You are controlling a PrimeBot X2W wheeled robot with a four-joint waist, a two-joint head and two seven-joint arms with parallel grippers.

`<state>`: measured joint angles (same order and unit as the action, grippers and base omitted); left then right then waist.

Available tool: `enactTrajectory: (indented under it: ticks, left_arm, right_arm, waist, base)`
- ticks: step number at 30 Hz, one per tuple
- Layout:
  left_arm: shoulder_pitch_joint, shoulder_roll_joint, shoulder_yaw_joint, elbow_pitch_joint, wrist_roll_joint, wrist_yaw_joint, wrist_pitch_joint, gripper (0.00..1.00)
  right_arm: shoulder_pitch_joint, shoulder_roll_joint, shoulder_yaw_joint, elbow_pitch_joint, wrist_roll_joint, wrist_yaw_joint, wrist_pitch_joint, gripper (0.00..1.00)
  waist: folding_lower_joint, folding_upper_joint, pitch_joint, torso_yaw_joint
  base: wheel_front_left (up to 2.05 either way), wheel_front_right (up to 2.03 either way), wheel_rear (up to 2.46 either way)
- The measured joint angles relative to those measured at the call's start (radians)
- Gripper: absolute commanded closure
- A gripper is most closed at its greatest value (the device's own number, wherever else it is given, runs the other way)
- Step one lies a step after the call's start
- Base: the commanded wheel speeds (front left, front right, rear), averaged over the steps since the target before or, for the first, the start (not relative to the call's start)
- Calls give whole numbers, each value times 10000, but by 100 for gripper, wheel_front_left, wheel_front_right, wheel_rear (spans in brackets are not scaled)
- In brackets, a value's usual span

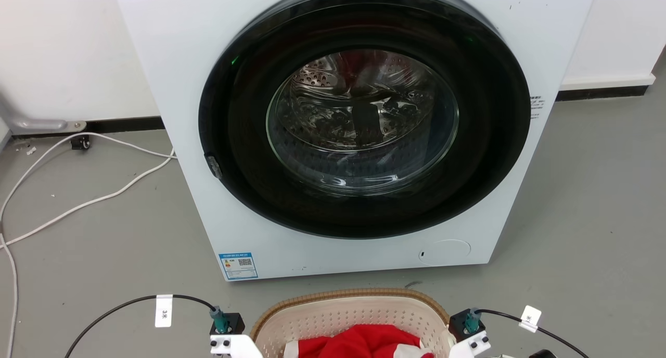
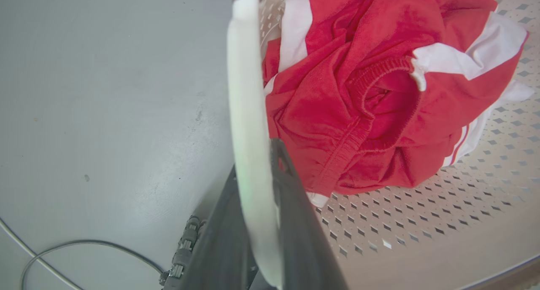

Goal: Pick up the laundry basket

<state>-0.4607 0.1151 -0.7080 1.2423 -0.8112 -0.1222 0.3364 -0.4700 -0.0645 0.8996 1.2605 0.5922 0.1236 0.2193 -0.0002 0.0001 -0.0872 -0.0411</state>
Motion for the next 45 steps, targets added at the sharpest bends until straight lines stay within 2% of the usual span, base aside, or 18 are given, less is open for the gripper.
enactTrajectory:
  ticks: [45]
  left_arm:
    - [13, 134, -1018, 59, -1129, -2, 213, 100]
  right_arm:
    - [-94, -10, 1442, 188, 1569, 0, 370, 100]
  waist:
    - [2, 0, -155, -44]
  base:
    - [0, 0, 0]
